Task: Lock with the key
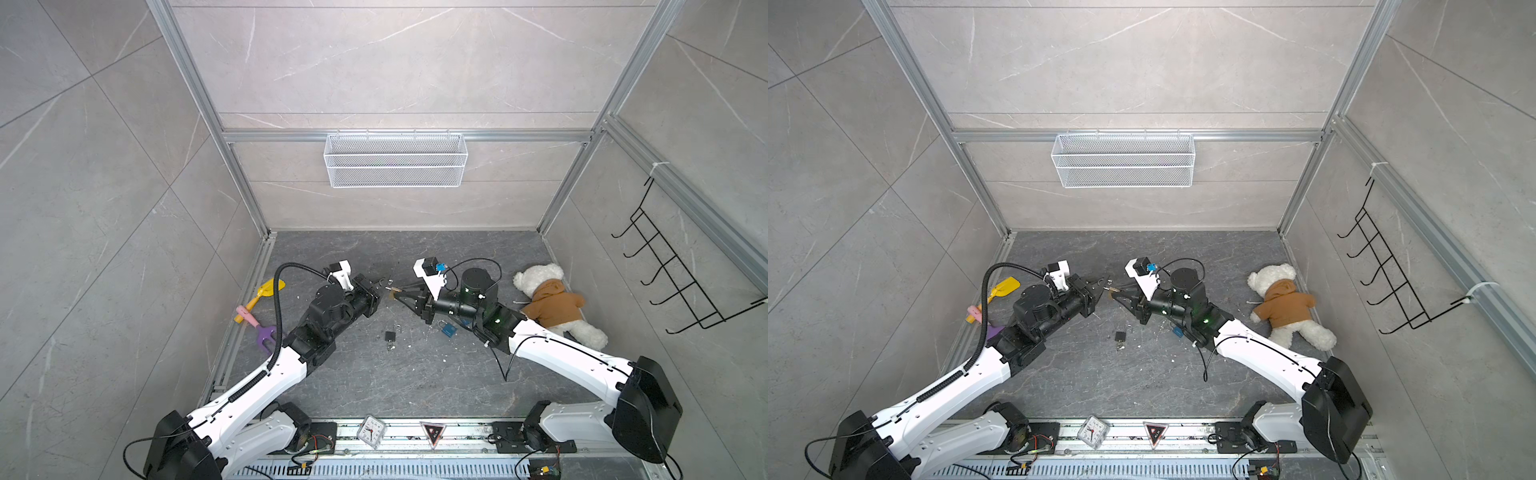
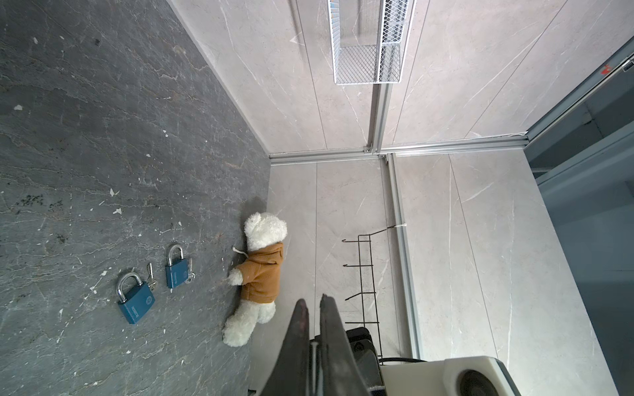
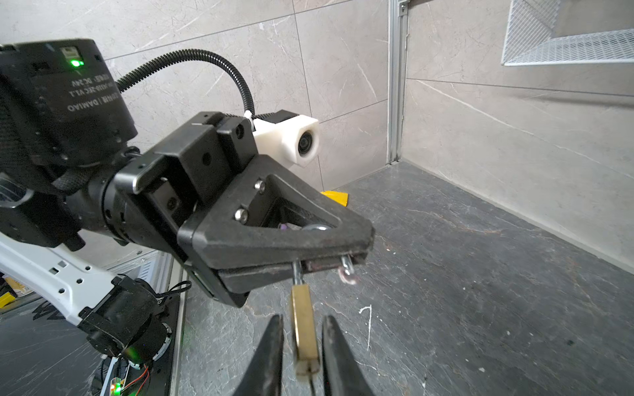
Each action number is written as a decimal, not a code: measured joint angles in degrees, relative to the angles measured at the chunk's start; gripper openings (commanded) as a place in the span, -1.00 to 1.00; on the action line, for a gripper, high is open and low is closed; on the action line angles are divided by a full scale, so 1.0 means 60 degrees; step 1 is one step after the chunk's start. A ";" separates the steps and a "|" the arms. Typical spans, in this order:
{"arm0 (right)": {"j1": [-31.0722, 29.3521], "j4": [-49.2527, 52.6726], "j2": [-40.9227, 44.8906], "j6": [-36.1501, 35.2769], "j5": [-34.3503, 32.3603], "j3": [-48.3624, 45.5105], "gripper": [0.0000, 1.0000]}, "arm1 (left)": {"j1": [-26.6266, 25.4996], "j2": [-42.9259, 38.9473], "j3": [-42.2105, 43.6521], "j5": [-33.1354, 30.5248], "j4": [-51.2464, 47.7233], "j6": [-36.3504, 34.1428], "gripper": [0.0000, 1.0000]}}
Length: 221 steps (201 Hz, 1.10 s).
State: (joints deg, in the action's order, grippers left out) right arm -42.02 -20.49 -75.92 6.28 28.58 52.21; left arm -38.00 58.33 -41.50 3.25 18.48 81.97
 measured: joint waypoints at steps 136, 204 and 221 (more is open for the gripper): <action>0.0000 -0.0025 -0.0171 0.0036 0.0215 0.0022 -1.00 | 0.0018 0.0095 -0.0175 0.0273 0.0219 -0.0266 -1.00; 0.0725 0.0211 0.0033 0.1217 0.0408 -0.0029 -1.00 | 0.0313 0.0106 -0.0721 0.0798 -0.1024 -0.2838 0.42; 0.1224 0.0900 0.0186 0.1792 0.0783 0.0047 -1.00 | 0.0401 -0.0120 -0.0823 0.0597 -0.1541 -0.4342 0.42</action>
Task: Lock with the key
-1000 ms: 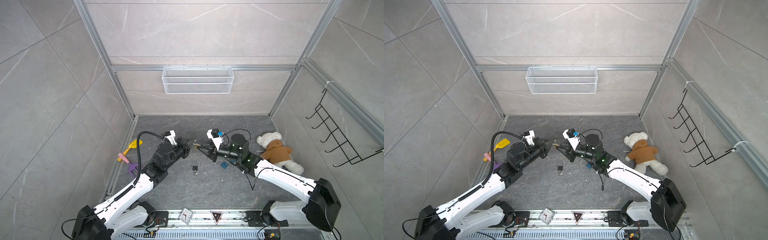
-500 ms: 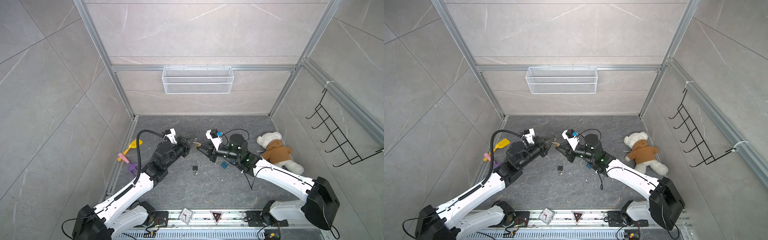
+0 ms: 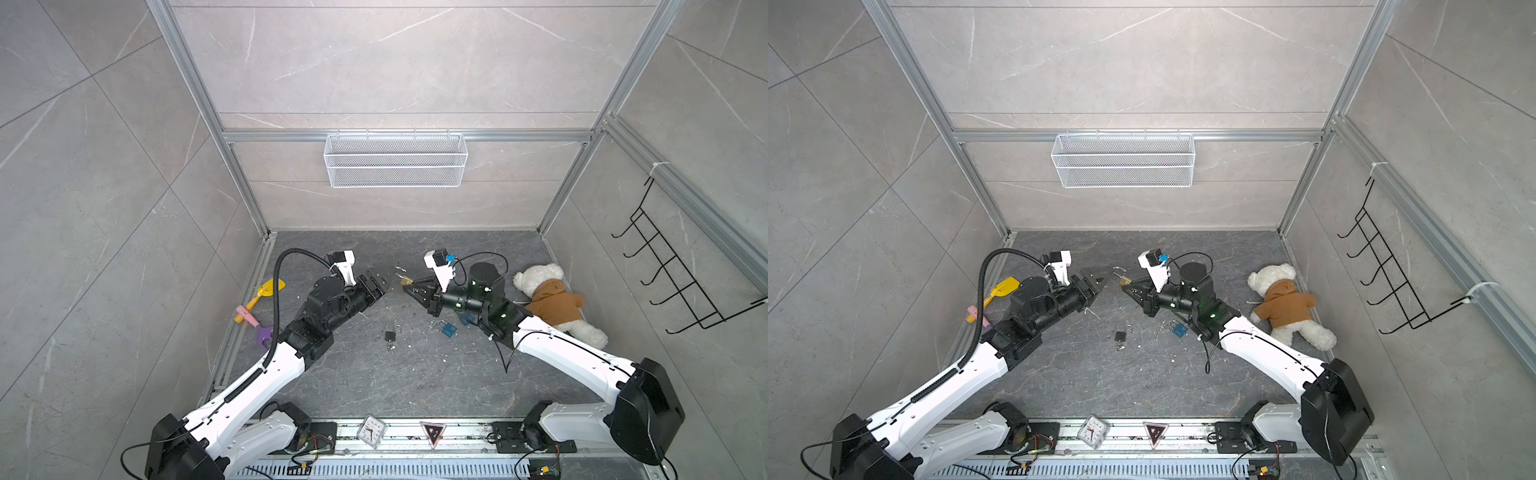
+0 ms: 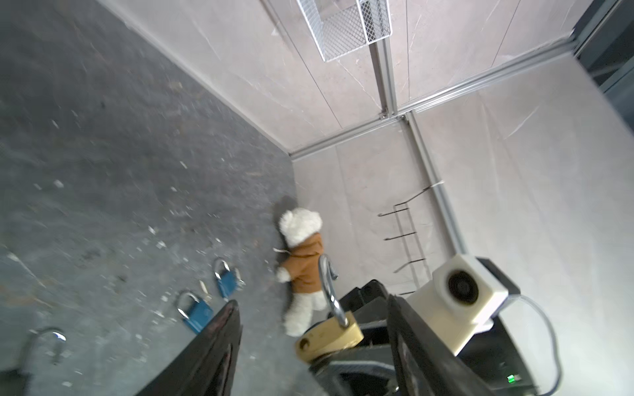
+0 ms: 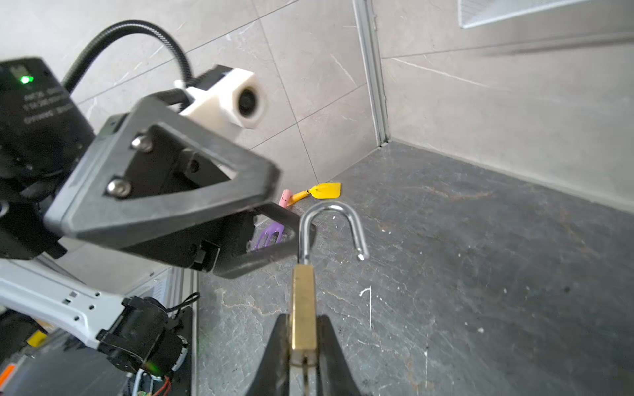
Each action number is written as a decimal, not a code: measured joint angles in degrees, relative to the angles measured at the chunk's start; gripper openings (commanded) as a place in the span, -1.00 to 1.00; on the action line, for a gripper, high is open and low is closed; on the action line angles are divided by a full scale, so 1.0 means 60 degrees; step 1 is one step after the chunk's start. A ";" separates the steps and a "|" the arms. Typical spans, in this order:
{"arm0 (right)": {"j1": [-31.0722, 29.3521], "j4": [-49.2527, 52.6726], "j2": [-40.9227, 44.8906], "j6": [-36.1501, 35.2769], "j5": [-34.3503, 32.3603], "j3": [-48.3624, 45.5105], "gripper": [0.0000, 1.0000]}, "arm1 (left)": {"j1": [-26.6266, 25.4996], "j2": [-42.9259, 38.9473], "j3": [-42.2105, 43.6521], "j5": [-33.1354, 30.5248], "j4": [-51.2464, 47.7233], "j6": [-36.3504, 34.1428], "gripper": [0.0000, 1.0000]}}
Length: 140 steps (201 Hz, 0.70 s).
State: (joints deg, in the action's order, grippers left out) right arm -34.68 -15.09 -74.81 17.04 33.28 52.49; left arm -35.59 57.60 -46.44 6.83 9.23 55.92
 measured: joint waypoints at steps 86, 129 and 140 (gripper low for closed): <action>0.0783 0.3432 0.0404 0.2004 0.3366 0.0408 -1.00 | 0.0481 0.1293 0.0040 0.3901 0.1534 -0.5045 0.30; 0.0812 0.3410 0.0616 0.2535 0.4156 0.0357 -1.00 | 0.0568 0.2273 -0.0069 0.6433 0.2550 -0.5133 0.17; 0.0871 0.3399 0.0612 0.2612 0.4207 0.0350 -1.00 | 0.0568 0.2357 -0.0069 0.6747 0.2645 -0.5089 0.13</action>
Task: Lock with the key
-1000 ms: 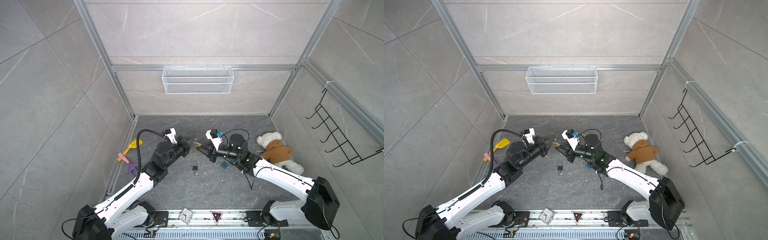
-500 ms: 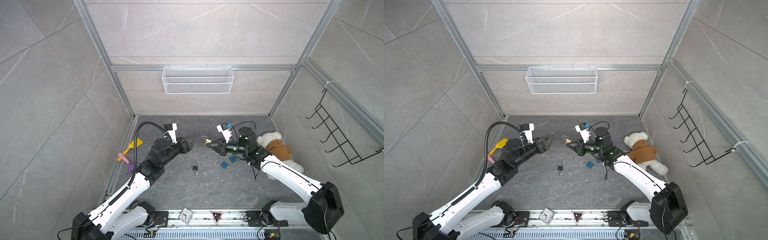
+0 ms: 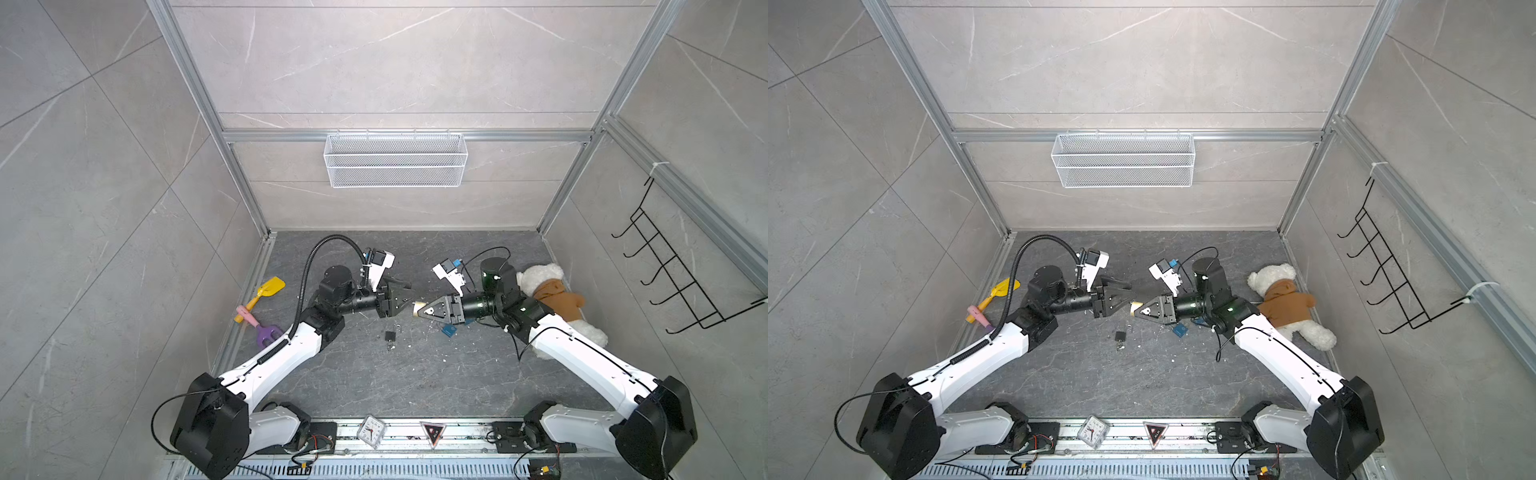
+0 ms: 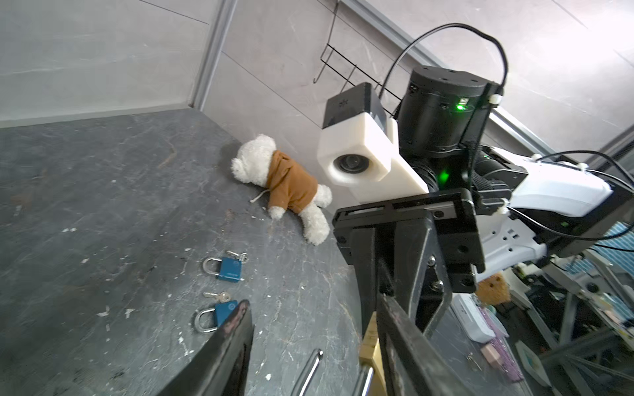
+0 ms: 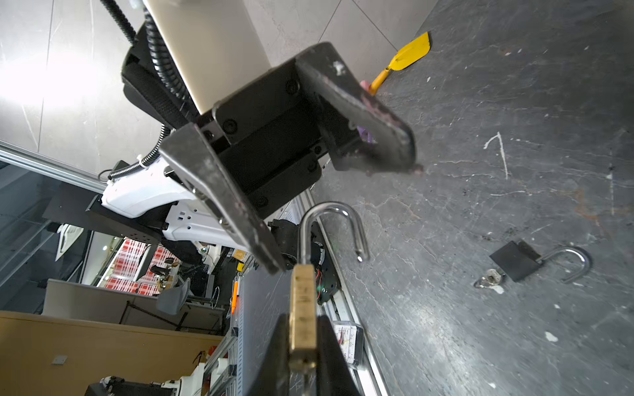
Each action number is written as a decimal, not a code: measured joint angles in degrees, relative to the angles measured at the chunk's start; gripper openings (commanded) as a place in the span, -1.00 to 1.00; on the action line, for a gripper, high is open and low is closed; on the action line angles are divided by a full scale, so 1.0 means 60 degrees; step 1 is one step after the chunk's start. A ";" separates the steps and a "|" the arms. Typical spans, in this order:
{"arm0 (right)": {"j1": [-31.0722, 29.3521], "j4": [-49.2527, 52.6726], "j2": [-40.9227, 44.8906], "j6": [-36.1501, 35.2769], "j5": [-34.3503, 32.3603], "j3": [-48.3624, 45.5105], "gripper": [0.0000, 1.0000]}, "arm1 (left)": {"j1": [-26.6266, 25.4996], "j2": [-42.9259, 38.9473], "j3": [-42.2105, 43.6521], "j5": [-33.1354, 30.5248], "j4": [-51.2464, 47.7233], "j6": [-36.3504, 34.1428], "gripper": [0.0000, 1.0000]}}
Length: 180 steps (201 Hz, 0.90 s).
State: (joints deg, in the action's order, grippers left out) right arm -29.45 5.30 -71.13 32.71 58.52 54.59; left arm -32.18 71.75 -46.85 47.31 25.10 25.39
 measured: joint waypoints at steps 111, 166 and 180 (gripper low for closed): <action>0.0557 -0.0794 0.0004 0.0441 0.0036 -0.0182 -1.00 | 0.0058 0.0015 -0.0011 0.0674 0.0321 0.0197 -0.17; 0.0557 -0.0827 0.0208 0.0113 0.0033 -0.0390 -1.00 | 0.0168 0.0073 -0.0011 0.0634 0.0324 0.0415 -0.38; 0.0557 -0.0838 0.0259 0.0080 0.0022 -0.0430 -1.00 | 0.0178 0.0084 -0.0011 0.0634 0.0324 0.0488 -0.39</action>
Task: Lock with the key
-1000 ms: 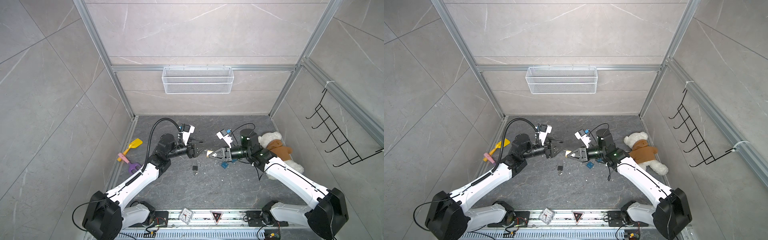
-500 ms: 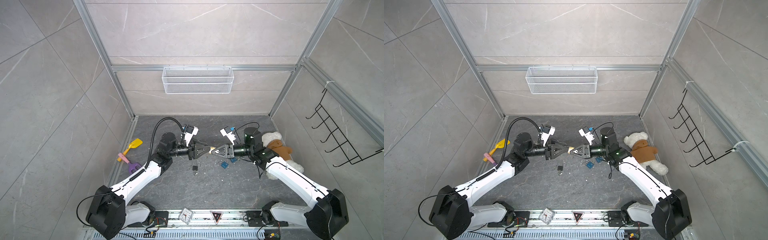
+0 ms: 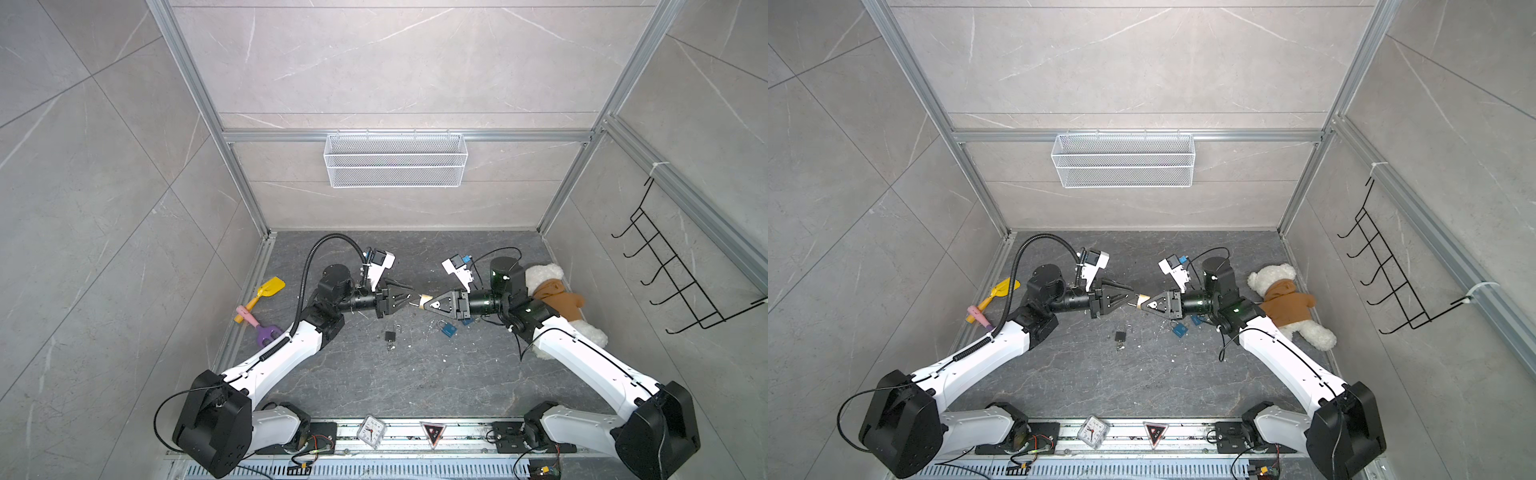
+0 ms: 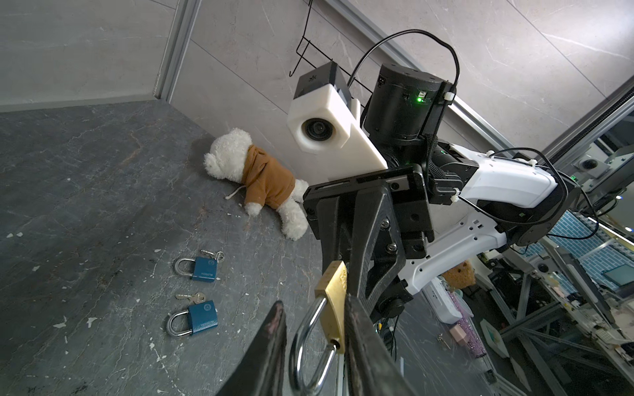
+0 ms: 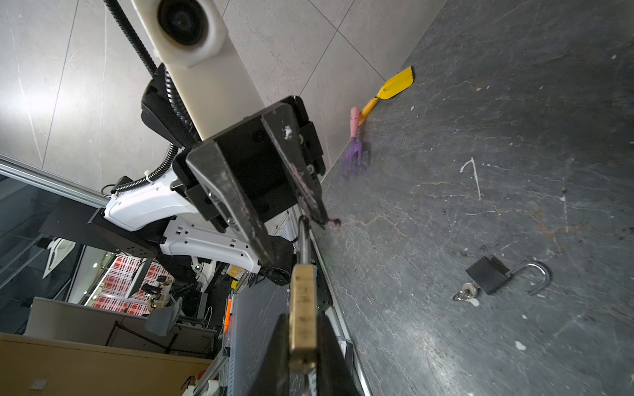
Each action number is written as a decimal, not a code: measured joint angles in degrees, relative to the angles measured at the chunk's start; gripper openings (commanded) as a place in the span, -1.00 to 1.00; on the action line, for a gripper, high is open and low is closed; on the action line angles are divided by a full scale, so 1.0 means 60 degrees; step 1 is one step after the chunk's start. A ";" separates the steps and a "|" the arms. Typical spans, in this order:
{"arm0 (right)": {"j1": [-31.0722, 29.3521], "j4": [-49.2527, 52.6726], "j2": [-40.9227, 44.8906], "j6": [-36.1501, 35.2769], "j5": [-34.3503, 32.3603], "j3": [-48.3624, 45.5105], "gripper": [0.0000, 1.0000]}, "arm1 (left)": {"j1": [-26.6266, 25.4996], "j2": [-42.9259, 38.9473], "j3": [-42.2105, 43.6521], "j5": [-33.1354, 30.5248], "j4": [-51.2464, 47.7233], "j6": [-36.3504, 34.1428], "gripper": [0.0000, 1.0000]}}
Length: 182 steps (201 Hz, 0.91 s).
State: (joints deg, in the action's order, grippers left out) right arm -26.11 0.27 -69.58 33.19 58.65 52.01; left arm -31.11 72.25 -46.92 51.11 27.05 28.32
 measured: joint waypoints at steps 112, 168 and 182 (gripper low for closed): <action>0.0029 -0.0007 0.0244 -0.0324 -0.0131 -0.0007 -1.00 | 0.0000 0.0000 0.0004 0.0102 0.0007 0.0284 -0.50; 0.0051 -0.0004 0.0244 -0.0470 -0.0280 -0.0007 -1.00 | 0.0000 0.0000 0.0058 0.0251 0.0073 0.0372 -0.57; 0.0055 -0.0004 0.0244 -0.0492 -0.0321 -0.0007 -1.00 | 0.0007 0.0000 0.0080 0.0255 0.0080 0.0430 -0.57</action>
State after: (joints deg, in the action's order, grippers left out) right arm -25.78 0.25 -68.12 30.24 56.73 51.96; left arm -31.07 72.25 -46.44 52.64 27.53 30.89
